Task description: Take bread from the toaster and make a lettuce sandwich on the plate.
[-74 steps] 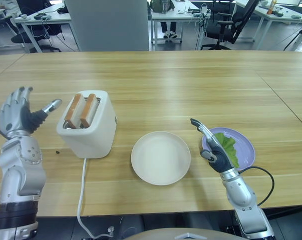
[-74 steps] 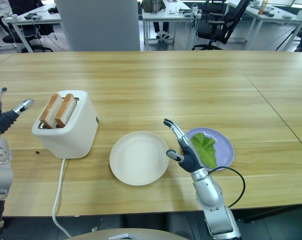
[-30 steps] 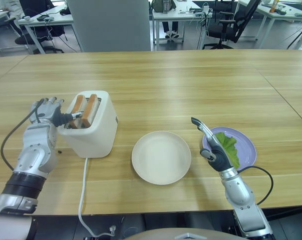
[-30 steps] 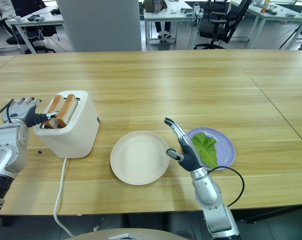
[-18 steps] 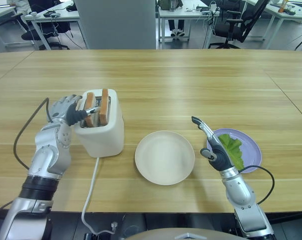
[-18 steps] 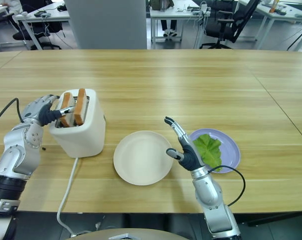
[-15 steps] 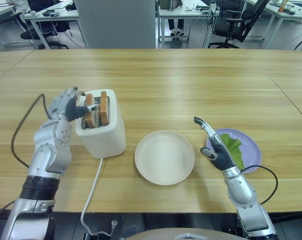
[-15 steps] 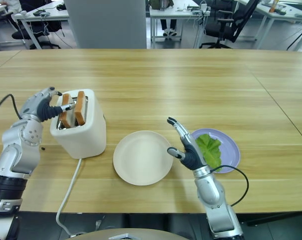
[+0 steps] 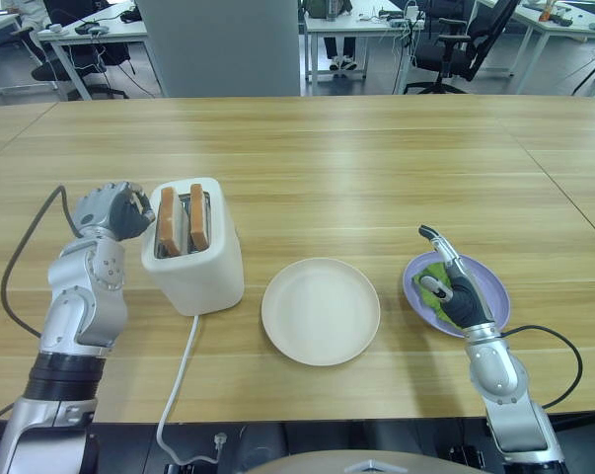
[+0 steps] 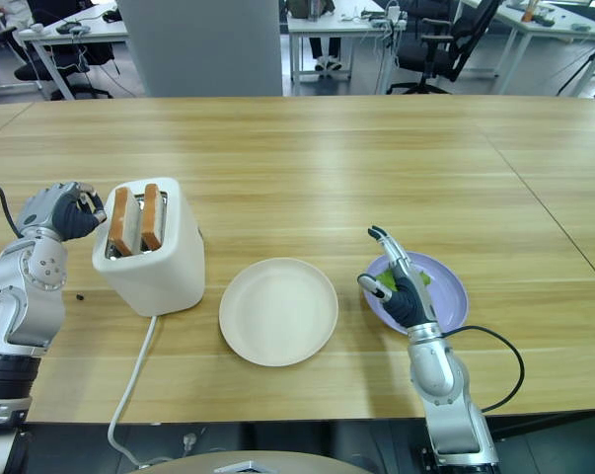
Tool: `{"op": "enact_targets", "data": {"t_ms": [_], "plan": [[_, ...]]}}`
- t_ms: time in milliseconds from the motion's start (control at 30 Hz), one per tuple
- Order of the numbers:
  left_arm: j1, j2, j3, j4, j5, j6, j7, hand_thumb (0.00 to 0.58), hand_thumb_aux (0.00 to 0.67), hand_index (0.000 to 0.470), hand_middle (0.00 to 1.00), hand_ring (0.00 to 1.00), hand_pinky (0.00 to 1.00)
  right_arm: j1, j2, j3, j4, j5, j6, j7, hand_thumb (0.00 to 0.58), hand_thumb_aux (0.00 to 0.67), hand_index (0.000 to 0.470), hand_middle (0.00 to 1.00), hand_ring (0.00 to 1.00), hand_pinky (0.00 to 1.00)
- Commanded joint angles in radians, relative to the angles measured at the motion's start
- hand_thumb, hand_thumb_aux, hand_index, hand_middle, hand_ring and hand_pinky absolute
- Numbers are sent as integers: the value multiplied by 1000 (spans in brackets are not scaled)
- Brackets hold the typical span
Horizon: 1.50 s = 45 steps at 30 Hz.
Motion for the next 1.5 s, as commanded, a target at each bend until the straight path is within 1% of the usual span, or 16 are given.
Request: {"op": "enact_targets", "data": {"t_ms": [33,67,100,133,300,400,600,767,1000,1300,1500], "plan": [[15,11,-21,-5,42,28,-4,75,45,31,624,624,624,3,-4,-1,-17,-3,9,6,0,0,0,0,0,0],[16,11,-18,-13,50,34,-1,0,0,0,286,286,286,3,-4,-1,-17,-3,9,6,0,0,0,0,0,0],[16,10,-13,-24,54,42,0,0,0,0,43,43,43,3,-4,0,-17,-3,9,6,0,0,0,0,0,0],[17,9,-6,-37,59,51,1,0,0,0,0,0,0,4,-4,0,-17,-3,8,6,0,0,0,0,0,0],[40,-5,47,-148,70,108,3,0,0,0,0,0,0,9,-1,6,-23,-6,7,4,0,0,0,0,0,0],[76,-25,65,-231,77,148,-15,0,0,0,0,0,0,13,2,7,-29,-9,10,1,0,0,0,0,0,0],[163,-55,13,-334,154,211,-66,0,0,0,0,0,0,23,10,11,-43,-14,14,-6,0,0,0,0,0,0],[205,-38,-34,-302,231,224,-101,0,0,0,0,0,0,33,20,14,-56,-17,18,-11,0,0,0,0,0,0],[237,-23,-58,-278,313,222,-128,0,0,0,0,0,0,39,32,19,-63,-22,23,-11,0,0,0,0,0,0],[270,-6,-53,-268,370,194,-140,0,0,0,0,0,0,49,42,23,-71,-21,25,-8,0,0,0,0,0,0],[259,-19,-75,-240,396,164,-134,0,0,0,0,0,0,50,43,26,-71,-21,25,-5,0,0,0,0,0,0]]}}
